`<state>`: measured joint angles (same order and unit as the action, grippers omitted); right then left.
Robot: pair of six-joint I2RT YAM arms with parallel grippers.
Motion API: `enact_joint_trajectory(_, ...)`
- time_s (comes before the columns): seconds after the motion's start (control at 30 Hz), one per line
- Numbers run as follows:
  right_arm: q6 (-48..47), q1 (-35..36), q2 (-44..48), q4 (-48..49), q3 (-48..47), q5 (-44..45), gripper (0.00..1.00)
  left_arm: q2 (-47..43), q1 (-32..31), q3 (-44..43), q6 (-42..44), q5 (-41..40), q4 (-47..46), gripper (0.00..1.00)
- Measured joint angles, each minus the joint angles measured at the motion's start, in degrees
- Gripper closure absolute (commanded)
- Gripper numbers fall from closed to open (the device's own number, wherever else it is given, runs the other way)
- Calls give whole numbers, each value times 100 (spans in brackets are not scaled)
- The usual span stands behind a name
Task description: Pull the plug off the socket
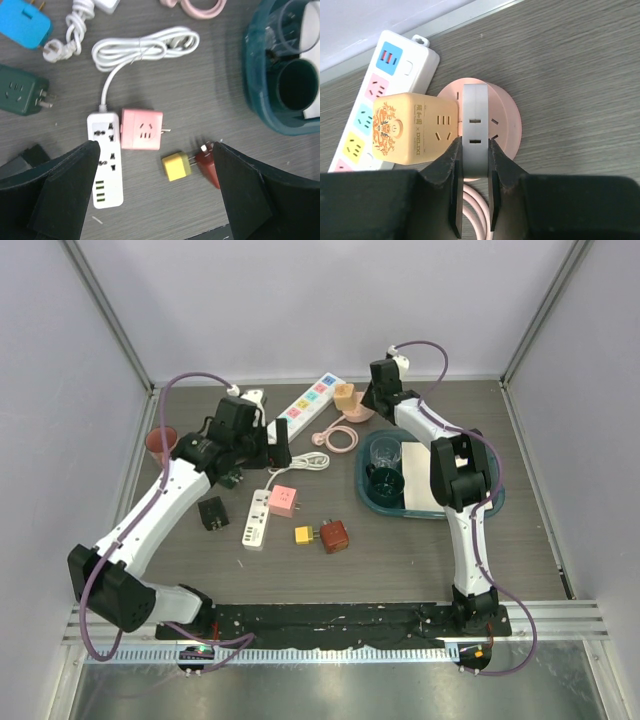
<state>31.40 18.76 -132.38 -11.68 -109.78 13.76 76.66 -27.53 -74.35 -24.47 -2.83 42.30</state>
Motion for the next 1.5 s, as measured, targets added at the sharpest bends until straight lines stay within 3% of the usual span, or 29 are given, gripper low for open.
enact_joint_trajectory(0.3, 142, -15, 59, 232, 72, -420, 99, 981, 417, -953, -317, 839, -160, 0)
enact_joint_trajectory(0.53, 225, -101, 260, 291, 149, -881, 99, 1471, 745, -999, -568, 1178, -219, 1)
enact_joint_trajectory(0.87, 448, -223, 328, 455, 197, -1467, 99, 1808, 1545, -1003, -857, 2140, -1086, 3)
enact_joint_trajectory(1.07, 446, -393, 339, 437, 391, -1679, 99, 2216, 1591, -1244, -804, 2186, -1049, 5)
enact_joint_trajectory(1.23, 321, -501, 339, 304, 437, -2004, 99, 2662, 1495, -1980, -715, 1991, -962, 5)
enact_joint_trajectory(1.5, 35, -507, 308, 155, 420, -2518, 99, 3998, 1088, -3871, -643, 1554, -739, 9)
